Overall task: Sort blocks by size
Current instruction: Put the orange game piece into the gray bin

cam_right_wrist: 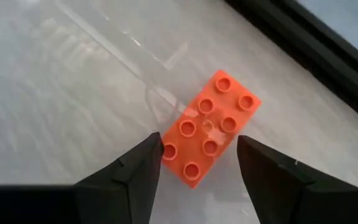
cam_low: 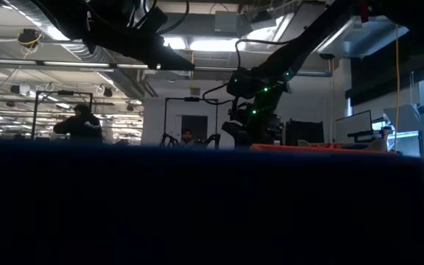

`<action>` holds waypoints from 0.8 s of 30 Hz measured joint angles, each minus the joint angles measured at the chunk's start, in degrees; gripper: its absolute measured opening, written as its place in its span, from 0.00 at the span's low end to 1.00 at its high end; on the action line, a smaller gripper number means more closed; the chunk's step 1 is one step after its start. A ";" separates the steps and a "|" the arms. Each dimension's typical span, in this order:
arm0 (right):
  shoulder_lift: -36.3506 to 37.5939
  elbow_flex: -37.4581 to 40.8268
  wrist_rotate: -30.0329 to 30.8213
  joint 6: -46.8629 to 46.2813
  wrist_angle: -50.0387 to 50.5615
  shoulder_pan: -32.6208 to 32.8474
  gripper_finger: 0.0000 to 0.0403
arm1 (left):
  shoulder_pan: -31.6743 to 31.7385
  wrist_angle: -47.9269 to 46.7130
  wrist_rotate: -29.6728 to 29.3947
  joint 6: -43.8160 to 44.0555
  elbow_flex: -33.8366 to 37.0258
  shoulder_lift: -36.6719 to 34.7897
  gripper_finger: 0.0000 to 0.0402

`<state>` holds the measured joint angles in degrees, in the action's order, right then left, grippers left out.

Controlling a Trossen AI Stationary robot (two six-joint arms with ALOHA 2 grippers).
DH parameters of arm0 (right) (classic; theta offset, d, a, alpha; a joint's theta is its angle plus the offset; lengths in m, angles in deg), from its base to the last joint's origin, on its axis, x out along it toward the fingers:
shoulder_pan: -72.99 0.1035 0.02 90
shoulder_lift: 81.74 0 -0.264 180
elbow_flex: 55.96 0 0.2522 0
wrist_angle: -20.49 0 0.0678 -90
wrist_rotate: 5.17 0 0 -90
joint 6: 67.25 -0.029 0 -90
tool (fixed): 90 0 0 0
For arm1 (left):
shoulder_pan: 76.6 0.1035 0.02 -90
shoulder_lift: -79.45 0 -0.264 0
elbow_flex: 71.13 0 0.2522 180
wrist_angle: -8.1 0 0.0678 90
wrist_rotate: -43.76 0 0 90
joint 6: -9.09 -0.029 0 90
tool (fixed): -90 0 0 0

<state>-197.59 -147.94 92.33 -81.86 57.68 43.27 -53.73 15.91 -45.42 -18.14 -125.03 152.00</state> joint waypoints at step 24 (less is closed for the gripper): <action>-3.73 -0.71 2.41 -6.45 -5.10 0.96 0.53 | -0.01 0.10 0.00 0.20 0.00 0.00 0.00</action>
<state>-201.32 -148.65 94.74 -88.31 52.58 44.23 -53.74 16.01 -45.42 -17.94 -125.03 152.00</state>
